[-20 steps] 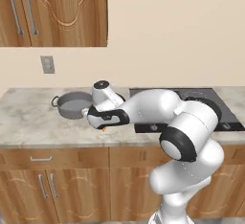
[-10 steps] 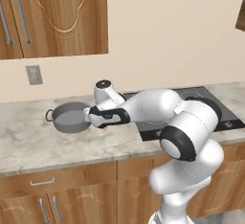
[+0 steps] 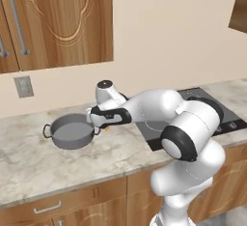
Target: Turn on the sink faucet. Then move the carrot from the counter to the sink. Turn off the sink. Move the vegetable from the sink to the pot next to the stove. Finally move the pot to the front left burner.
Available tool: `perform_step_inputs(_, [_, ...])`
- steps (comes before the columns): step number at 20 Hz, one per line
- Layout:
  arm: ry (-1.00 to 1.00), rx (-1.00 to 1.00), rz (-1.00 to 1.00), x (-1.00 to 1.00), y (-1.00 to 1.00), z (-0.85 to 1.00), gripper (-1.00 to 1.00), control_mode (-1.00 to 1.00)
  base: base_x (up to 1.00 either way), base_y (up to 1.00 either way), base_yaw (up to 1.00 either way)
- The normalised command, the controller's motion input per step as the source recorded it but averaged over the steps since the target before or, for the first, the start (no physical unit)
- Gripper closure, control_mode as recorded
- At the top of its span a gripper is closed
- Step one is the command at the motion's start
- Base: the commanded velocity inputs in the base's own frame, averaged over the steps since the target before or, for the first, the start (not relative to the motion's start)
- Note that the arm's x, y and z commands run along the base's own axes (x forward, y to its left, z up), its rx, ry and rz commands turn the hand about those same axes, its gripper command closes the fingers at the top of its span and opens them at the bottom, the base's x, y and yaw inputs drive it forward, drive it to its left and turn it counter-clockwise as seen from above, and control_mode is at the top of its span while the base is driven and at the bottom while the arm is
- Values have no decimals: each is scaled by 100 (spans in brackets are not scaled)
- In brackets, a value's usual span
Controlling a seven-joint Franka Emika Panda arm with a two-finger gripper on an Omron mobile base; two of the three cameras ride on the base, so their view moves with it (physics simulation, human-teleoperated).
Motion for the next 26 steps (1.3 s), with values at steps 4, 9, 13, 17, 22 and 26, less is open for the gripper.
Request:
perform_step_inputs(4, [0, 0, 0, 0, 0, 0, 100, 100, 21, 40, -21])
perform_step_inputs(9, [0, 0, 0, 0, 0, 0, 100, 100, 26, 26, -5])
perform_step_inputs(13, [0, 0, 0, 0, 0, 0, 100, 100, 28, 0, 9])
perform_step_inputs(17, [0, 0, 0, 0, 0, 0, 100, 100, 16, 0, 9])
perform_step_inputs(22, [0, 0, 0, 0, 0, 0, 100, 100, 0, 0, 4])
perform_step_inputs(26, [-2, 0, 0, -5, 0, 1, 100, -100, 0, 0, 0])
